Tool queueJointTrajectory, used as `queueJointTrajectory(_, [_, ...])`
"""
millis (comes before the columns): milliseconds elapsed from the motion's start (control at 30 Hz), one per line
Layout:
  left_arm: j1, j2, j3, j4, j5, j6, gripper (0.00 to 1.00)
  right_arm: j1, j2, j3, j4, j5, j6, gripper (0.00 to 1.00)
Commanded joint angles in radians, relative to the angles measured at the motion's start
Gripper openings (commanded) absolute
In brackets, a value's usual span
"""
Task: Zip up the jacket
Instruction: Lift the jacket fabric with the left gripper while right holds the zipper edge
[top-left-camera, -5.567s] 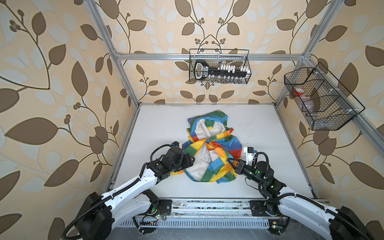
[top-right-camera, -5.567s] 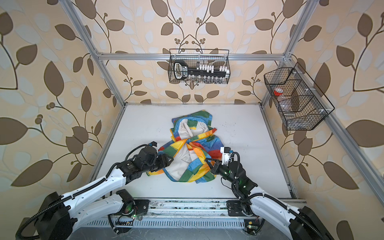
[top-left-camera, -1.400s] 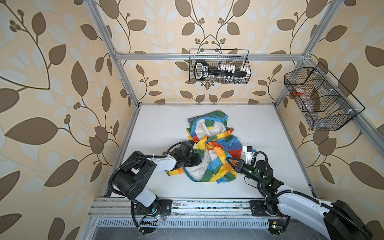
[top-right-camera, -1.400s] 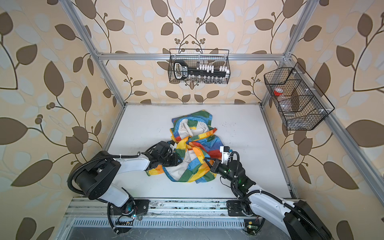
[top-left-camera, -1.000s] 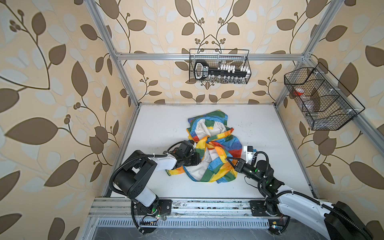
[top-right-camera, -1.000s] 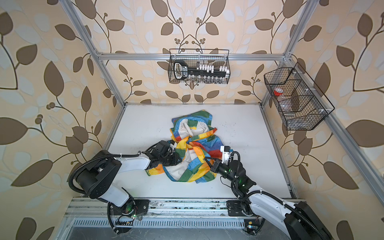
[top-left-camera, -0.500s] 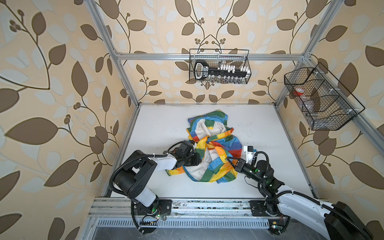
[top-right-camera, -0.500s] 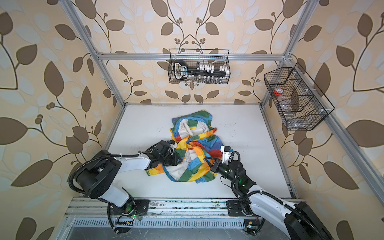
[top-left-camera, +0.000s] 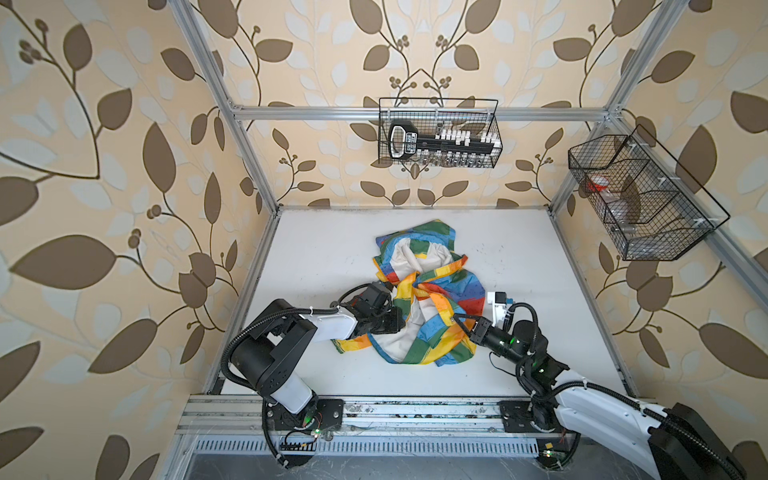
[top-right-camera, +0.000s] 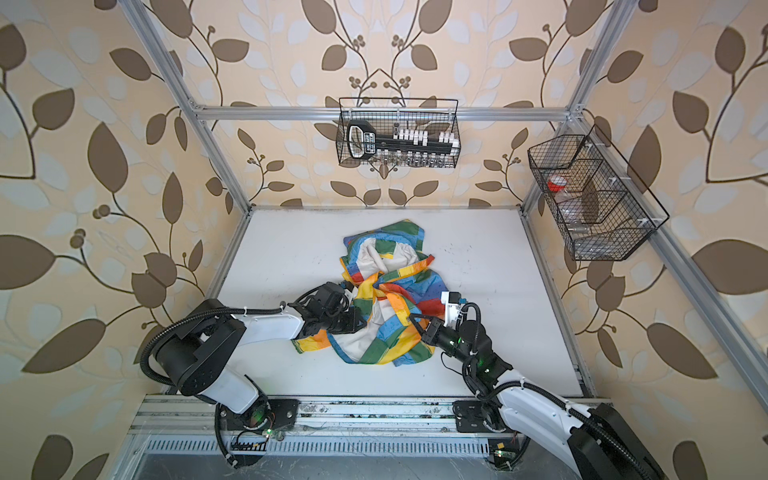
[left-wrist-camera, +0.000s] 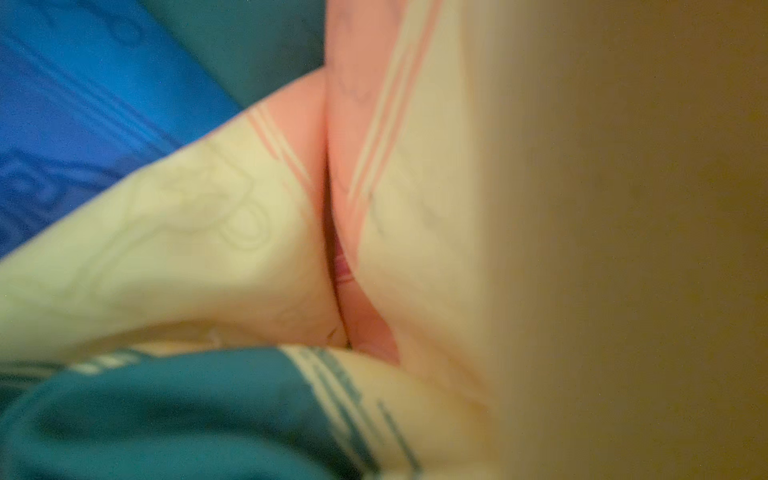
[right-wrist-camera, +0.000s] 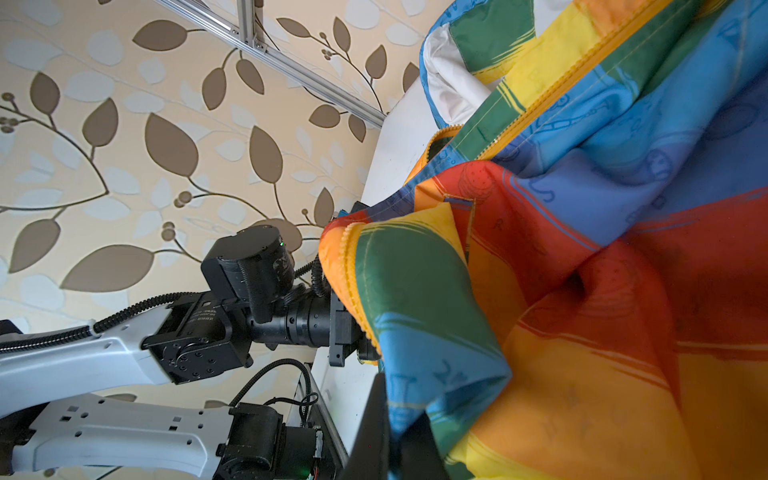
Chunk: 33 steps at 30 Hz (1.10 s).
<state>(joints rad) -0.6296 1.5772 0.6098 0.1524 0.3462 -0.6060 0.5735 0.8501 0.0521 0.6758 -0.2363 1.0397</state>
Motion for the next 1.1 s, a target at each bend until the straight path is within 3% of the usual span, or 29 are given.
queueJointTrajectory(0, [-0.008, -0.021, 0.037, -0.033, -0.021, -0.001, 0.00, -0.005, -0.011, 0.000, 0.012, -0.008, 0.001, 0.00])
queueJointTrajectory(233, [0.013, -0.312, 0.152, -0.164, -0.034, 0.028, 0.00, -0.006, -0.044, 0.124, -0.124, 0.046, -0.134, 0.00])
queueJointTrajectory(333, [0.014, -0.423, 0.254, -0.287, -0.116, 0.082, 0.00, -0.006, -0.027, 0.180, -0.123, 0.070, -0.225, 0.00])
queueJointTrajectory(400, [0.014, -0.479, 0.287, -0.288, -0.199, 0.080, 0.00, -0.005, -0.003, 0.206, -0.077, 0.057, -0.280, 0.00])
queueJointTrajectory(533, [0.013, -0.526, 0.308, -0.219, -0.201, 0.213, 0.00, -0.006, 0.051, 0.213, 0.109, 0.011, -0.322, 0.00])
queueJointTrajectory(600, [0.014, -0.539, 0.311, -0.183, -0.230, 0.186, 0.00, -0.021, 0.100, 0.235, 0.165, -0.005, -0.288, 0.00])
queueJointTrajectory(700, [0.021, -0.505, 0.402, -0.281, -0.142, 0.166, 0.00, -0.039, 0.192, 0.253, 0.287, -0.051, -0.186, 0.00])
queueJointTrajectory(767, [0.023, -0.491, 0.368, -0.192, -0.101, 0.077, 0.00, -0.040, 0.260, 0.234, 0.470, -0.054, -0.094, 0.00])
queueJointTrajectory(833, [0.024, -0.509, 0.249, 0.042, -0.072, -0.050, 0.00, -0.040, 0.334, 0.232, 0.647, -0.057, 0.003, 0.00])
queueJointTrajectory(933, [0.023, -0.543, 0.124, 0.232, -0.104, -0.145, 0.00, -0.032, 0.402, 0.260, 0.744, -0.056, 0.075, 0.00])
queueJointTrajectory(1067, [0.023, -0.559, 0.037, 0.407, -0.062, -0.214, 0.00, 0.004, 0.424, 0.281, 0.752, 0.005, 0.063, 0.00])
